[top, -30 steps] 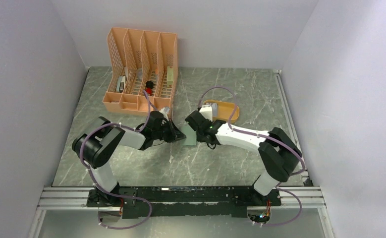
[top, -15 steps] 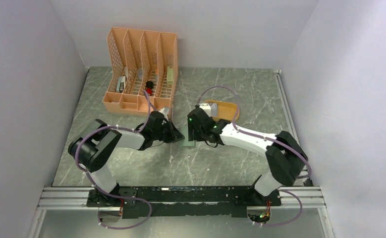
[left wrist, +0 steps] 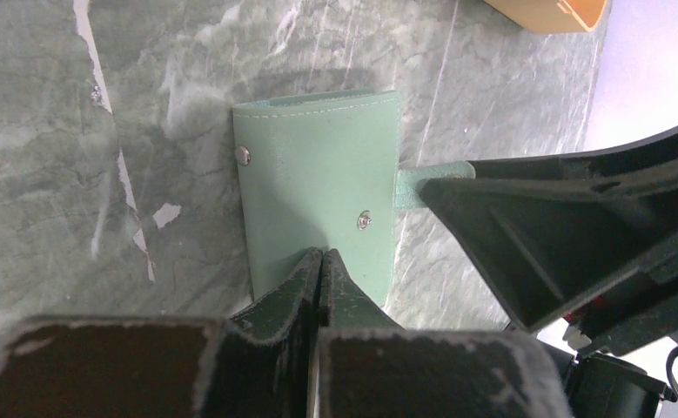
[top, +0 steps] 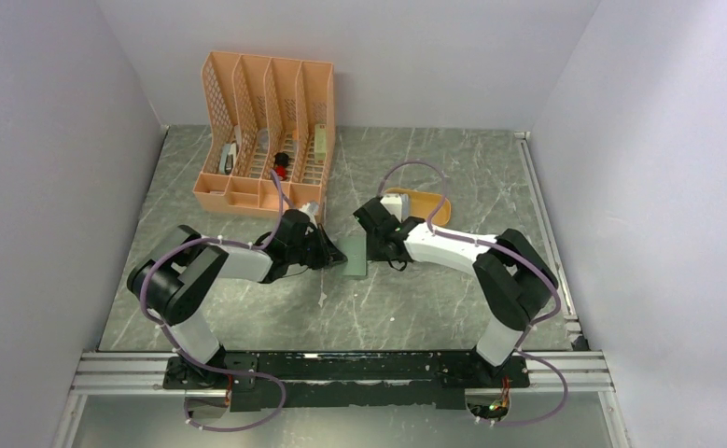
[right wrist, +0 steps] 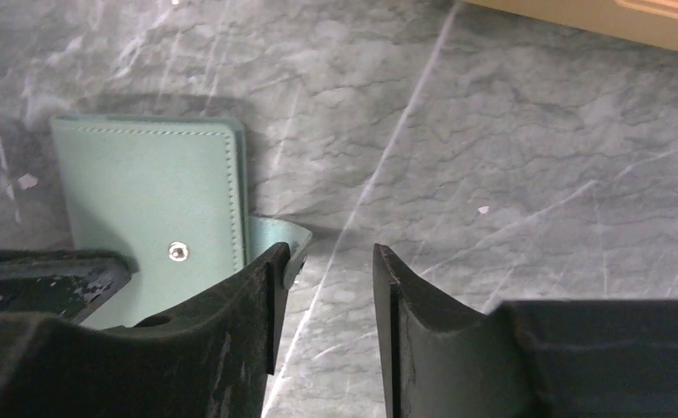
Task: Put the credit cards into the card holder
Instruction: Open the card holder at the center of the board.
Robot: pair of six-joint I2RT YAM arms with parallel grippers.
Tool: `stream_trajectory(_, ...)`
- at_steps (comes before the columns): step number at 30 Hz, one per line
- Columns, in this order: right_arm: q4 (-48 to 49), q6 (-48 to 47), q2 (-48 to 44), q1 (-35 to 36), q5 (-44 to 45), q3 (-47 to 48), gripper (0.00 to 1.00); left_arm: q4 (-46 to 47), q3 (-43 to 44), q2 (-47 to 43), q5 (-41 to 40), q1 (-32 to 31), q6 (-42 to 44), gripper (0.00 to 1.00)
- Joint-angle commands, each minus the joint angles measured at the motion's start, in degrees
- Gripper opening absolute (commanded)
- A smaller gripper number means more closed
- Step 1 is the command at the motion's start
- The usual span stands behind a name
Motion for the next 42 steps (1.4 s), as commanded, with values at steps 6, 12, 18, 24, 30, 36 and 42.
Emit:
stream_trajectory(6, 2.5, -1.11, 1.45, -1.83, -1.51, -0.65, 0.33, -12.48, -2.0, 2.02, -4.11, -0.29, 3.58, 0.05)
stream_trajectory(12, 3.58, -1.06, 1.76, -2.1, -3.55, -1.06, 0.2, -12.87, -1.9, 1.64, -4.12, -0.29, 3.73, 0.05)
stream_trajectory(18, 4.56, -0.7, -0.75, -2.54, -5.23, -2.92, 0.0, -13.05, -1.94, 0.28, -3.34, -0.29, 3.94, 0.05)
stream_trajectory(24, 4.0, -2.56, -8.17, -1.64, -10.31, -6.23, 0.0, -12.42, -4.83, -8.22, -2.08, -2.13, 4.69, 0.36)
stream_trajectory(30, 4.18, -2.81, -15.59, 1.83, -13.39, -12.77, 0.0, -11.83, -9.45, -16.43, -1.81, -7.35, 4.97, 0.68)
stream_trajectory(36, 5.91, -2.26, -22.88, 3.69, -17.49, -19.42, 0.0, -15.07, -12.4, -24.84, -6.58, -12.12, 5.93, 0.8)
stream_trajectory(42, 8.64, -1.12, -28.69, 4.14, -19.55, -24.35, 0.0, -14.07, -11.24, -27.46, -6.95, -14.17, 9.01, 0.85)
